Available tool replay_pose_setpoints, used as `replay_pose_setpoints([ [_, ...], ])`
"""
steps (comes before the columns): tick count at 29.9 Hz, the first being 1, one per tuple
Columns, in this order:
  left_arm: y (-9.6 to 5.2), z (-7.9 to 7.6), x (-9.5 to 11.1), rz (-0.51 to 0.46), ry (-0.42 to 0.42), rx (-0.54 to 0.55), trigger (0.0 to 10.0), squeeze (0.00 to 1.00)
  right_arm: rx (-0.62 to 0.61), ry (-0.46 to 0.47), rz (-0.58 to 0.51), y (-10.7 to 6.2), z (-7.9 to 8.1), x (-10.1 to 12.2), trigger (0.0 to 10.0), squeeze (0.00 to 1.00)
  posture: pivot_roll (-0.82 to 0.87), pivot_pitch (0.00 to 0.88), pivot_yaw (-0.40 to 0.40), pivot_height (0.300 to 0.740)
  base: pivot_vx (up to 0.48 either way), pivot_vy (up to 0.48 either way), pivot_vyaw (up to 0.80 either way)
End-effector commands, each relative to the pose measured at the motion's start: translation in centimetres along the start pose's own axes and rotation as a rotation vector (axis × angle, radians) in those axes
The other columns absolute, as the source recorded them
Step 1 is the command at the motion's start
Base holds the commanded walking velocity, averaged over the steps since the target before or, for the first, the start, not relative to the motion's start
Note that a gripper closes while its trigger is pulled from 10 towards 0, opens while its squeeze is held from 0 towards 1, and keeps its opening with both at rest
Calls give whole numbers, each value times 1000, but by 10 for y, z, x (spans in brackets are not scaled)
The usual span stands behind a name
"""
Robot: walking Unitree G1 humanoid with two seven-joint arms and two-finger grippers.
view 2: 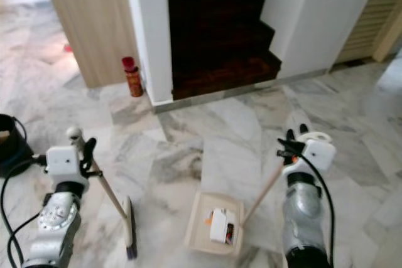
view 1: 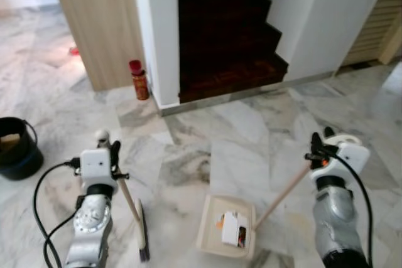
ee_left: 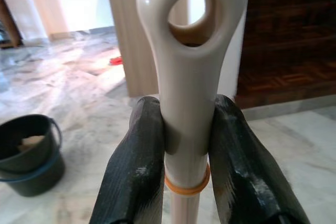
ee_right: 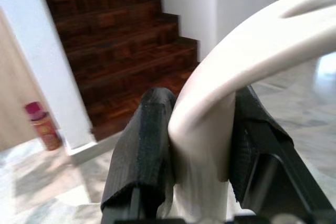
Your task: Sweep floor
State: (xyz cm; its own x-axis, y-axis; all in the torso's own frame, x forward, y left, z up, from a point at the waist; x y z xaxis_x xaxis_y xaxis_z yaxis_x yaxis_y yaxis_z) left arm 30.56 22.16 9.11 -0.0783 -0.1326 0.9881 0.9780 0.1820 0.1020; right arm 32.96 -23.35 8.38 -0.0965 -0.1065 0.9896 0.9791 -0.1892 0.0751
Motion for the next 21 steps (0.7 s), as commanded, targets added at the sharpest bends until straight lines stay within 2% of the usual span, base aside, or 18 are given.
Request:
replay_pose_setpoints([
  [1, 3, -2, 11, -40, 1, -5, 10000, 0, -16, 22, -55, 4, -4, 14, 10000, 0, 19, 0, -17, 740, 0, 337, 0],
  [11, 4, -5, 11, -43, -4, -10, 10000, 0, -3, 24, -56, 7, 1, 15, 10000, 0, 20, 0, -16, 740, 0, 339, 0],
  [21, 4, -5, 14, -51, -5, -19, 10000, 0, -2, 23, -54, 5, 0, 14, 10000, 0, 21, 0, -9, 740, 0, 340, 0],
])
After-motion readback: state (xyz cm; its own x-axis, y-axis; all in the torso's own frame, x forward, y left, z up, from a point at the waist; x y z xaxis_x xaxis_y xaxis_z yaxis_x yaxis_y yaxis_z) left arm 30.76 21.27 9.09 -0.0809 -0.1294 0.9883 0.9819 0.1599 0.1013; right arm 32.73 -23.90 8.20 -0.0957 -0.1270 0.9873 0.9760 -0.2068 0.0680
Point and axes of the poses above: a point about 5 cm out from each wrist's last joint towards the gripper, its own y axis pointing out of the wrist towards the gripper, its own x axis along the axis of the wrist's last joint, z = x × y, the point moved 3 cm from there along y, pointing out of the wrist towards the gripper
